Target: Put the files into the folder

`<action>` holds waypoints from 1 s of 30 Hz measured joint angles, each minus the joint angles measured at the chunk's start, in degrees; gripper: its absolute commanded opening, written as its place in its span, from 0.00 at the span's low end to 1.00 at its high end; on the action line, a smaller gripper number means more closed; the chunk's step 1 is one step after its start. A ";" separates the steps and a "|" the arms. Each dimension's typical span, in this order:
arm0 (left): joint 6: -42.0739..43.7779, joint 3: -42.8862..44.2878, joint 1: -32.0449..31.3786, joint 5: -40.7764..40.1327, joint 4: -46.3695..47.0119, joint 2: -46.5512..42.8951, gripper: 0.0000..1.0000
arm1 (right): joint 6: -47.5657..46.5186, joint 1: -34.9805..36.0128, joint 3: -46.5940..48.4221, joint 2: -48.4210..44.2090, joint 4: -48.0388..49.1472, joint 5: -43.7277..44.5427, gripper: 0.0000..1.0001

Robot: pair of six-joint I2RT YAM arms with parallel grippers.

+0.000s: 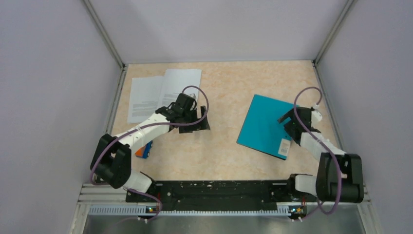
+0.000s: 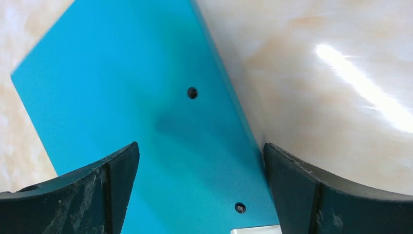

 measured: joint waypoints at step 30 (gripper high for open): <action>-1.49 22.62 5.90 -0.70 10.67 31.21 0.96 | -16.96 34.73 22.14 25.77 -0.26 1.66 0.67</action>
